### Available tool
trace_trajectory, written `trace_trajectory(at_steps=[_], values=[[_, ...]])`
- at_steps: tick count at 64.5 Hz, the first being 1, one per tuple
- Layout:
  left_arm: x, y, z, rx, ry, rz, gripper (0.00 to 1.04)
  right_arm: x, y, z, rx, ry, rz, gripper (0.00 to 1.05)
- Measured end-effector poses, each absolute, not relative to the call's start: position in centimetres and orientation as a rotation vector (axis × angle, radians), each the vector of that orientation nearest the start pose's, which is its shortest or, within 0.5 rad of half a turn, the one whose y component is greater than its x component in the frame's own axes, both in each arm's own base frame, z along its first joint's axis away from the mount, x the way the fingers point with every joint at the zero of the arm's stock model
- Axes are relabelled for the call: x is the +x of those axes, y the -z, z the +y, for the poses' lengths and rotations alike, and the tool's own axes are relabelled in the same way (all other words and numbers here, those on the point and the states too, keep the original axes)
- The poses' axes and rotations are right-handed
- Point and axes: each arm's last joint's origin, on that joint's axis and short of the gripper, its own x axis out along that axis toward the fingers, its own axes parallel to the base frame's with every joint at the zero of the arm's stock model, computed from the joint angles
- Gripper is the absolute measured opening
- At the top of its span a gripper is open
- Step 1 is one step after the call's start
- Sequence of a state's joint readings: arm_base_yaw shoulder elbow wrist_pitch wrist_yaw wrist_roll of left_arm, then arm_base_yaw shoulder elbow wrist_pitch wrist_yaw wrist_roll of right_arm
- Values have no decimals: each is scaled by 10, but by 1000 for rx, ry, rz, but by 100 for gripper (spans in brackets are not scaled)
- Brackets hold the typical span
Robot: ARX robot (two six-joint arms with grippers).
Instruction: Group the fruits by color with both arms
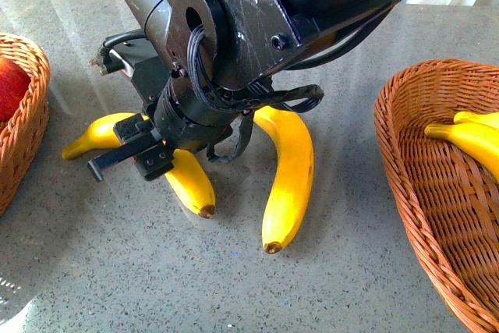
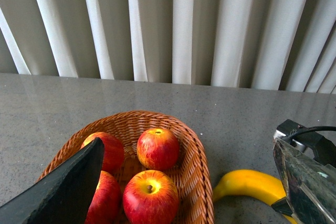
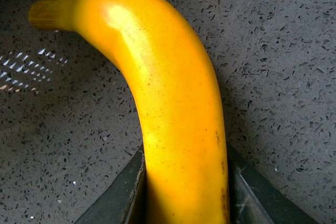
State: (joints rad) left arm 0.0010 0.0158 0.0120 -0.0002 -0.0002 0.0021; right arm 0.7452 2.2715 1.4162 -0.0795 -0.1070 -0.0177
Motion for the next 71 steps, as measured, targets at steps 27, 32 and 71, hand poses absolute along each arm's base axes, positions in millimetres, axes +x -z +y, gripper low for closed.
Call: trace_trajectory(at_steps=[27,32,71], values=[[98,-166,0,2,-1,4,96,333,-119,274,-127,-711,845,29],[98,-166,0,2,-1,4,96,336,-144,258,-62,-667,786,29],[98,-166,0,2,-1,4,96,278,-161,97,257,16,681,29]])
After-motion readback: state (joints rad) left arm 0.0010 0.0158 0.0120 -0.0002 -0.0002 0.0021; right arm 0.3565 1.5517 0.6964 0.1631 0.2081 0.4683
